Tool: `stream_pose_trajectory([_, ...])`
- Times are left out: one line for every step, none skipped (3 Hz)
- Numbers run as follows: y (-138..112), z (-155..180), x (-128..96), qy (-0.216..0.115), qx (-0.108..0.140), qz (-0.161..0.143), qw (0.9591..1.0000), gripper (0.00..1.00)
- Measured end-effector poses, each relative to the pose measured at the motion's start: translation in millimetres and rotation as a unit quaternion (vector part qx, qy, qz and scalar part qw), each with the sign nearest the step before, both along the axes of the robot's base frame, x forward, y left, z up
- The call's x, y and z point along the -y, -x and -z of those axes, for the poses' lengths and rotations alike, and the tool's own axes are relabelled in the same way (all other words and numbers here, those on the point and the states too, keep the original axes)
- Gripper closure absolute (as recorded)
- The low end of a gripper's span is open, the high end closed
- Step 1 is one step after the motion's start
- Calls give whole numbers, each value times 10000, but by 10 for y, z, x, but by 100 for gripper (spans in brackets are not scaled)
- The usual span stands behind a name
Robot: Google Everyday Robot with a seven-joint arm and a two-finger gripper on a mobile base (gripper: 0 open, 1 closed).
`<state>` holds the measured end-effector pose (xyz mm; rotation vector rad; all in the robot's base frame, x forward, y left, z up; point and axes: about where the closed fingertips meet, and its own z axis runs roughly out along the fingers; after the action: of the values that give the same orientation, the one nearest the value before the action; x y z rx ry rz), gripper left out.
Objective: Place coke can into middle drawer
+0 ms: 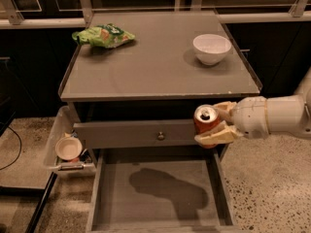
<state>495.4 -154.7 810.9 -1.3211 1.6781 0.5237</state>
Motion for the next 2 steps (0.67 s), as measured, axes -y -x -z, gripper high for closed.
stream_pose_trajectory([-1, -1, -1, 0, 1, -1, 10000, 100])
stream_pose_trajectory([-34, 109, -112, -147, -109, -29, 9998, 100])
